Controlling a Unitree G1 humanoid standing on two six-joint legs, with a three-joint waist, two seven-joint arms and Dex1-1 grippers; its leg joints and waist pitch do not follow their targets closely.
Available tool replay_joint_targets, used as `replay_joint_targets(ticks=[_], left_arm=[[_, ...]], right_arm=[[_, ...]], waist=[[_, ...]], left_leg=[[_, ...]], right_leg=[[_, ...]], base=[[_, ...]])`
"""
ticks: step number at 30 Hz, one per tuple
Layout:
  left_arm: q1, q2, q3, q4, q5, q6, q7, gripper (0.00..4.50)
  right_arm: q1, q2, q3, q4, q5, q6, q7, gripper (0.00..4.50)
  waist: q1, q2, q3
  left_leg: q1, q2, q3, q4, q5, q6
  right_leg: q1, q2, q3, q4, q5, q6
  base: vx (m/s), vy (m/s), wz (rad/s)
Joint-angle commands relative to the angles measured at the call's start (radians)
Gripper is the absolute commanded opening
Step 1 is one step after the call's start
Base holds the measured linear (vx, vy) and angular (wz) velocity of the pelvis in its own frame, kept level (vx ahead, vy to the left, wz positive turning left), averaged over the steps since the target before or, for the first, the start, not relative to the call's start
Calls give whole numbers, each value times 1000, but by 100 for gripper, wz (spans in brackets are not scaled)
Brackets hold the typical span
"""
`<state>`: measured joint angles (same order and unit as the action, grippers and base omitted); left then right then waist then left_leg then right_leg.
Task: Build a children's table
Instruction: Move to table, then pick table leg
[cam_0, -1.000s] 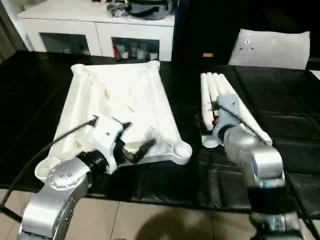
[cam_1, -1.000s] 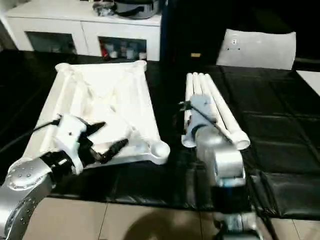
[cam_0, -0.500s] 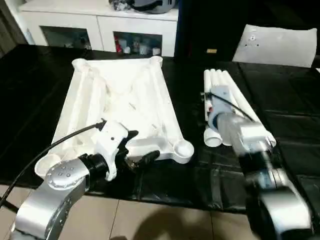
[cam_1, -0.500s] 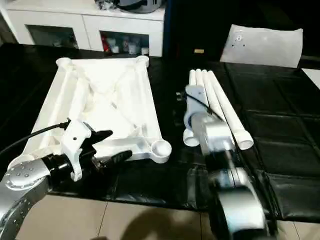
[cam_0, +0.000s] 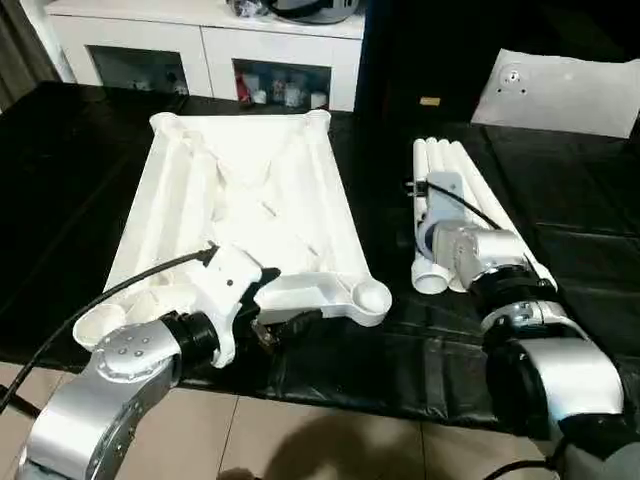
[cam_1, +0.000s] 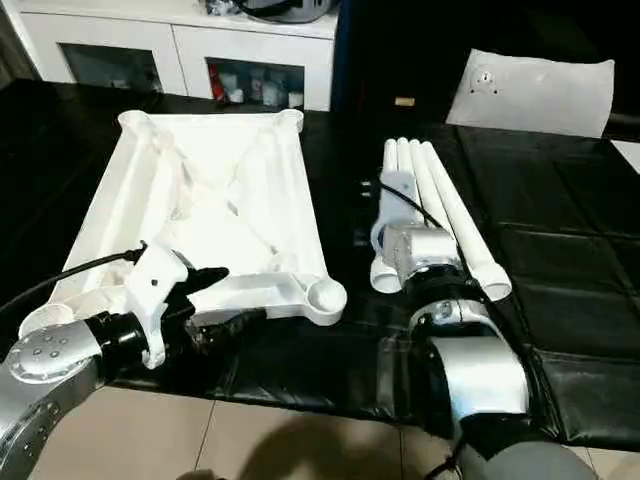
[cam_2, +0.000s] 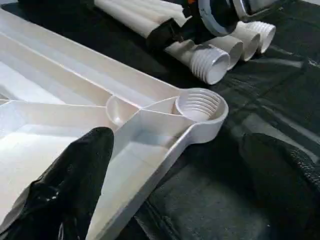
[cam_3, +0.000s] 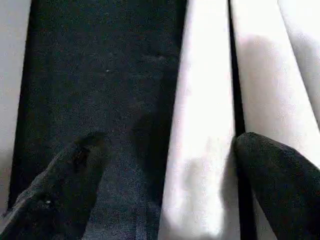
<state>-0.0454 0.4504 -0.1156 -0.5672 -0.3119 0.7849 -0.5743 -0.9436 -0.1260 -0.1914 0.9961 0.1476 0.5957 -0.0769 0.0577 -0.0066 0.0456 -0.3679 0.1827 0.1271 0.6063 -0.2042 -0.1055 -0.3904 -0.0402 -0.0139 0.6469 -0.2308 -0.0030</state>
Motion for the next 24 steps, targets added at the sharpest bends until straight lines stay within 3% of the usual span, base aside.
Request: replay_joint_targets(ticks=[1,7,11,13,14,18,24], left_arm=[[1,8,-8,-15,-7,9,2,446],[-6,7,-14,-15,-9,14,1,449],[-7,10,-21,-16,-10,14,2,450],[-10,11,-24,-14,-10,12,2,450],[-11,9,-25,-12,-9,10,4,450],[-11,5,-26,-9,-8,6,7,450],[-14,4,-34,-3,-7,2,10,450]], right_arm=[[-18,4,-26,24,26,-8,-7,450],[-32,13,-73,83,62,-17,8,431],[-48,12,-90,129,75,1,18,384],[-53,12,-98,144,82,6,19,384],[-53,11,-103,151,88,13,21,372],[-57,9,-116,172,101,31,36,331],[-65,-1,-143,191,117,26,44,287]], waist=[[0,2,-58],[-1,2,-57],[-1,2,-58],[-1,0,-56],[-2,-8,-57],[-4,-4,-57],[-5,-8,-58]], left_leg=[[0,15,21,-62,-68,-30],[1,19,27,-63,-87,-31],[3,21,31,-63,-94,-33],[1,21,31,-64,-93,-32],[2,21,33,-63,-88,-30],[4,23,32,-64,-97,-36],[3,23,33,-64,-101,-34]], right_leg=[[53,-57,29,-61,58,-185],[49,-57,28,-63,18,-185],[46,-58,28,-63,6,-183],[47,-58,28,-63,6,-182],[47,-57,28,-64,9,-179],[44,-58,27,-63,-2,-177],[45,-59,27,-64,0,-180]], base=[[0,0,0],[0,0,0],[0,0,0],[0,0,0],[0,0,0],[0,0,0],[0,0,0]])
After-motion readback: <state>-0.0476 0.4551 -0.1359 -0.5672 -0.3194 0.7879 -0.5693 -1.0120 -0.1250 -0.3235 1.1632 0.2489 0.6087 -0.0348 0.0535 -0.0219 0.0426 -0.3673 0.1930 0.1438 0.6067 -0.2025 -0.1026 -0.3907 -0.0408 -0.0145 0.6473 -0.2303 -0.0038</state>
